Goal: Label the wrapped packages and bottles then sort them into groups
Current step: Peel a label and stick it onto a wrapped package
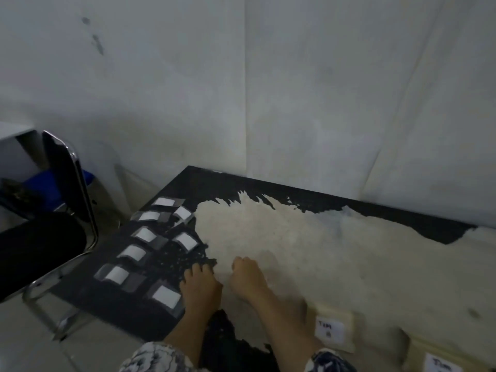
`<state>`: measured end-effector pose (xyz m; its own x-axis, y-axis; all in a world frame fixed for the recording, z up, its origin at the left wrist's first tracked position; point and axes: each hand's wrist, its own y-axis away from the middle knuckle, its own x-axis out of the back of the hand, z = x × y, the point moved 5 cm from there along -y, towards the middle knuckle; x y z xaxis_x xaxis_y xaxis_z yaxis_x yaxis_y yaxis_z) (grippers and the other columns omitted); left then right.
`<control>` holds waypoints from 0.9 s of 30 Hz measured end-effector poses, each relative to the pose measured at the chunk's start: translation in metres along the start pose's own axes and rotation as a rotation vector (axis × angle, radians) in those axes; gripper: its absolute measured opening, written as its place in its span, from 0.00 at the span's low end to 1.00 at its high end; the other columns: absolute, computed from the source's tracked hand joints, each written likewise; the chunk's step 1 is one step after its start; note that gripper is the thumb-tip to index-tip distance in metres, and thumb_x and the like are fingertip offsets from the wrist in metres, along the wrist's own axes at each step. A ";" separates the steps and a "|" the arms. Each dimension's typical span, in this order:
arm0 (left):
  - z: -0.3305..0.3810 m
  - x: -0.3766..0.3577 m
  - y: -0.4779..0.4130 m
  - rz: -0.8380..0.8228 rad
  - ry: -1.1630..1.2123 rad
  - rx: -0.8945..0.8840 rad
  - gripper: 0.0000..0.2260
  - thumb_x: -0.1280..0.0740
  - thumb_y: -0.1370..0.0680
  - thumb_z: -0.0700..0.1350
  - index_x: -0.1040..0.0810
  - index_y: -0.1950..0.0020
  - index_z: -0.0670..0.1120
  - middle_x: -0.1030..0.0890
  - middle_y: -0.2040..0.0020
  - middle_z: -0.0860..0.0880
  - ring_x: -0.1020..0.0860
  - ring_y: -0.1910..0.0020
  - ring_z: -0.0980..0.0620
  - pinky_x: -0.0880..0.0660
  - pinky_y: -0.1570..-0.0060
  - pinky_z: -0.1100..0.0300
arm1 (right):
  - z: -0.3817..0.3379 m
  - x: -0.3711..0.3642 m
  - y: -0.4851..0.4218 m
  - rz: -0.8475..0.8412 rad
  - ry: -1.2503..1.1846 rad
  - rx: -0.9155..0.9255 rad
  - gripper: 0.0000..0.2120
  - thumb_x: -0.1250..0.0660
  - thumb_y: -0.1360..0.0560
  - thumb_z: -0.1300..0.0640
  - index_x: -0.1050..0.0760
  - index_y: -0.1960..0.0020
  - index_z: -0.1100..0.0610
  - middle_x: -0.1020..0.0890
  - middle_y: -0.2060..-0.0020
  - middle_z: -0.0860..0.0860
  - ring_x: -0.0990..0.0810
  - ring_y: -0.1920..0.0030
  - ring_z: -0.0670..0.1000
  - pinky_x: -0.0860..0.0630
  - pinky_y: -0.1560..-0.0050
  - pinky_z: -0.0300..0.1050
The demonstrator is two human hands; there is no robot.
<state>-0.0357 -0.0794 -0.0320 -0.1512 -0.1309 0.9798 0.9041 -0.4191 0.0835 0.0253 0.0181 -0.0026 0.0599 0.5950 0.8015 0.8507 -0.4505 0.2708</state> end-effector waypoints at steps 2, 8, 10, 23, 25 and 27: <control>-0.030 0.002 -0.005 -0.028 -0.016 0.044 0.11 0.44 0.21 0.46 0.33 0.41 0.45 0.31 0.38 0.45 0.33 0.38 0.44 0.31 0.41 0.53 | -0.024 -0.021 -0.006 -0.102 -0.118 -0.046 0.09 0.44 0.26 0.67 0.31 0.62 0.58 0.27 0.59 0.56 0.25 0.49 0.55 0.26 0.46 0.47; -0.087 -0.001 -0.021 -0.082 0.155 0.097 0.10 0.42 0.23 0.43 0.32 0.43 0.42 0.31 0.39 0.42 0.32 0.40 0.42 0.31 0.43 0.52 | -0.065 -0.067 -0.014 -0.148 -0.194 -0.159 0.09 0.39 0.27 0.64 0.34 0.63 0.54 0.29 0.56 0.57 0.27 0.51 0.53 0.32 0.52 0.44; -0.096 -0.002 -0.024 -0.078 0.299 0.120 0.09 0.42 0.24 0.38 0.30 0.45 0.39 0.30 0.41 0.41 0.30 0.43 0.41 0.31 0.45 0.51 | -0.071 -0.080 -0.015 -0.151 -0.134 -0.174 0.04 0.38 0.27 0.62 0.32 0.60 0.57 0.26 0.55 0.58 0.25 0.50 0.55 0.28 0.50 0.46; -0.097 0.016 -0.041 0.092 0.808 0.094 0.09 0.41 0.24 0.33 0.23 0.60 0.38 0.23 0.55 0.40 0.25 0.55 0.42 0.30 0.55 0.54 | -0.075 -0.082 -0.012 -0.033 -0.415 -0.298 0.08 0.35 0.27 0.62 0.30 0.65 0.57 0.23 0.60 0.54 0.25 0.56 0.51 0.25 0.56 0.43; -0.084 0.024 -0.039 0.127 0.868 0.002 0.10 0.40 0.26 0.32 0.24 0.63 0.42 0.22 0.59 0.42 0.24 0.57 0.43 0.30 0.56 0.55 | -0.067 -0.069 -0.012 -0.004 -0.589 -0.371 0.02 0.34 0.32 0.64 0.23 0.60 0.60 0.21 0.61 0.56 0.21 0.59 0.54 0.20 0.56 0.47; -0.070 0.033 -0.034 0.141 0.935 -0.084 0.11 0.38 0.26 0.31 0.22 0.63 0.43 0.22 0.63 0.45 0.24 0.62 0.46 0.29 0.59 0.57 | -0.059 -0.056 -0.012 0.056 -0.755 -0.427 0.04 0.33 0.33 0.62 0.21 0.58 0.59 0.19 0.60 0.57 0.19 0.58 0.56 0.18 0.56 0.50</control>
<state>-0.0994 -0.1321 -0.0149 -0.3345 -0.8366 0.4337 0.9123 -0.4029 -0.0735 -0.0188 -0.0491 -0.0196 0.5547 0.7788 0.2929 0.5761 -0.6135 0.5401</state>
